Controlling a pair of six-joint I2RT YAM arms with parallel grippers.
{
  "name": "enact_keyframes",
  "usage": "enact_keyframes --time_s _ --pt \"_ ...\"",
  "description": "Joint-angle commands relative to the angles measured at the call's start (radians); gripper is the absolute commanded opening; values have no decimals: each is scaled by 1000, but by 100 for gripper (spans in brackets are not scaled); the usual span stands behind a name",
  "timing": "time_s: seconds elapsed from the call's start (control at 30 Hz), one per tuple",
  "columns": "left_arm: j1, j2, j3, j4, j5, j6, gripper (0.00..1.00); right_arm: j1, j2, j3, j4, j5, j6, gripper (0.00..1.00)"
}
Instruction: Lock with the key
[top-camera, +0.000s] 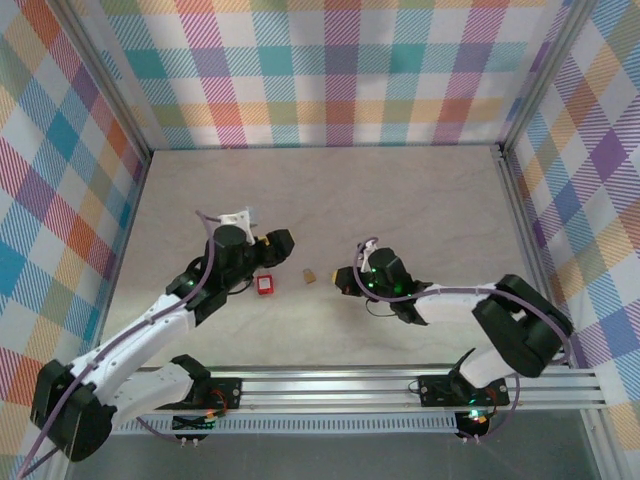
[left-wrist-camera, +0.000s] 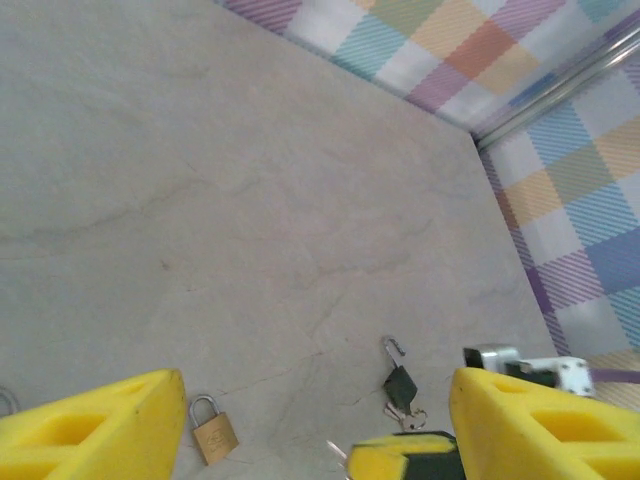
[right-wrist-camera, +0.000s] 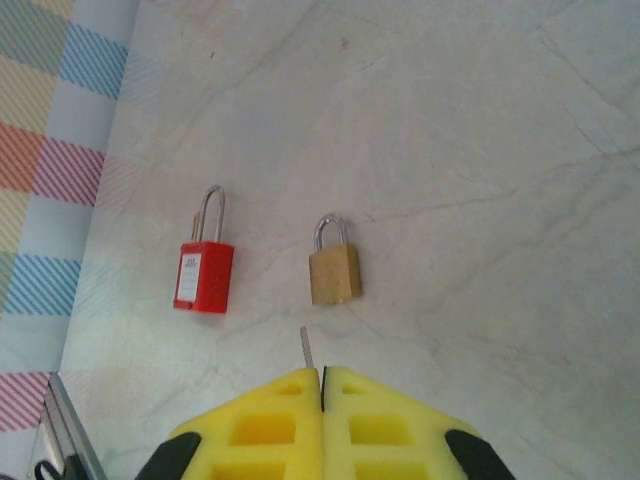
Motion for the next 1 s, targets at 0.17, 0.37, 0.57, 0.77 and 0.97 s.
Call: enact_keyframes --time_s 0.17,0.37,0.57,0.77,0.97 --pt "9 -131 -48 -142 -71 2 72 17 189 134 125 14 52 0" --pt "9 -140 -65 -142 -63 -1 72 17 266 189 114 21 56 0" --pt "9 -130 -73 -127 -56 -8 72 17 305 220 75 34 41 0" --pt "9 -106 -76 -111 -42 -19 72 17 336 245 23 31 41 1" --pt "9 -103 -79 -108 -40 -21 73 17 350 256 4 34 35 7"
